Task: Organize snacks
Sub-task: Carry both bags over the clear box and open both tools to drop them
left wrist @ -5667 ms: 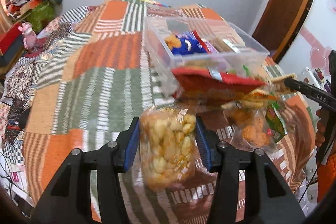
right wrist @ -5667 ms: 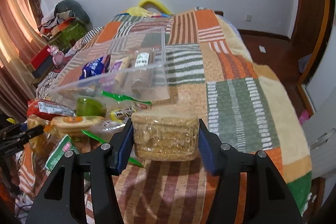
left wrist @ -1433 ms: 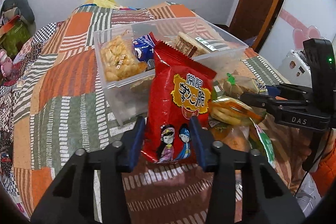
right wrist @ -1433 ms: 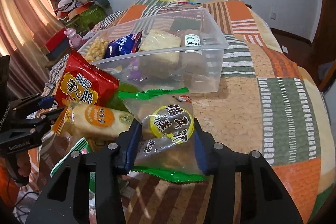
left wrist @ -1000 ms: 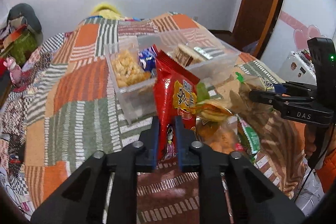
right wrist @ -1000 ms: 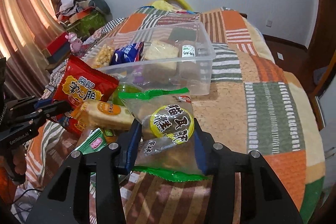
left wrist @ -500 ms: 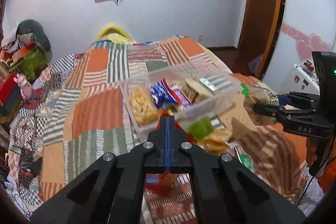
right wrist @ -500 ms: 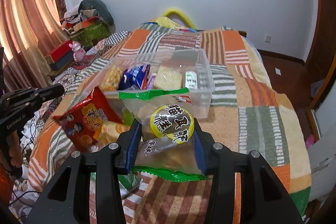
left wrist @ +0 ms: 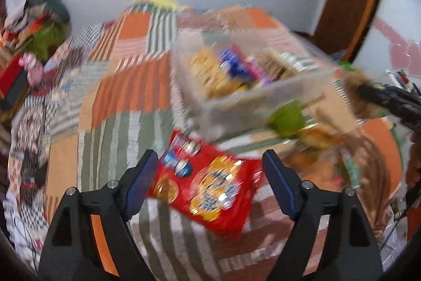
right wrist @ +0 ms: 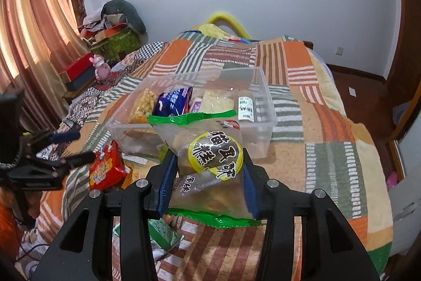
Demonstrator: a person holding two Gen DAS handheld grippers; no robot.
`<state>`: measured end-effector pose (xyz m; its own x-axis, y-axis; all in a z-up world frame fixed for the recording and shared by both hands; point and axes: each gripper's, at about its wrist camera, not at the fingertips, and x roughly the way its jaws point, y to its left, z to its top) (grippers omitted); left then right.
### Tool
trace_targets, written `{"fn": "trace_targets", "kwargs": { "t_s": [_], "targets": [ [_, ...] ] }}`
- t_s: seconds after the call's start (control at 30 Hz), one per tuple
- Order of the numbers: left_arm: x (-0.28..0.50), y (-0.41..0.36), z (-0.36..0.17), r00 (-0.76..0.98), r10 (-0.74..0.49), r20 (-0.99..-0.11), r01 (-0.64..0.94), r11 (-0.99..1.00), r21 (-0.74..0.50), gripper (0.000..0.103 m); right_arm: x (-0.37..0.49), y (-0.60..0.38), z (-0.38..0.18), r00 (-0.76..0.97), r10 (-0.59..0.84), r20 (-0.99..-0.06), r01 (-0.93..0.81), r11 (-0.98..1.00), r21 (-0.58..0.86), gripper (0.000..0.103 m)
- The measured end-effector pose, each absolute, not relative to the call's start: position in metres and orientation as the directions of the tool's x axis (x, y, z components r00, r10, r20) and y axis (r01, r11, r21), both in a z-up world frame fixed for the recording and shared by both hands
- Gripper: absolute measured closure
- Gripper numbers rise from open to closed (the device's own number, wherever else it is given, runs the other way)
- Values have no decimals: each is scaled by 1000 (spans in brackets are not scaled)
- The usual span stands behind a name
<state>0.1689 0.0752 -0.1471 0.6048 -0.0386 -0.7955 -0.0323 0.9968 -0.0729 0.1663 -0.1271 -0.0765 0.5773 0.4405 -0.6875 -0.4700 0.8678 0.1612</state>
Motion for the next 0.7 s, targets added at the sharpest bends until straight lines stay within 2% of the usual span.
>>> {"fn": "trace_targets", "kwargs": {
  "t_s": [0.23,0.33,0.4,0.57,0.7],
  "targets": [
    [182,114,-179,549,-62,-834,-222,950,-217,21,168,-128,-84,558,435,-707,-463,870,170,61],
    [191,113,-178,567,-48,-822,-246,943,-224,21,170,-127,-86,553,432,-713,-458,872,173,61],
    [196,107,-176,570,-27,-821,-240,950,-199,19,170,-128,-88,549,432,-716,-455,873,177,61],
    [202,86,-192,517,40,-855,-190,979,-69,19,171,-130,-89,547,430,-718,-453,874,178,61],
    [186,78,-199,511,121,-851,-140,989,56,18,171,-133,-88,549,431,-716,-451,874,180,61]
  ]
}}
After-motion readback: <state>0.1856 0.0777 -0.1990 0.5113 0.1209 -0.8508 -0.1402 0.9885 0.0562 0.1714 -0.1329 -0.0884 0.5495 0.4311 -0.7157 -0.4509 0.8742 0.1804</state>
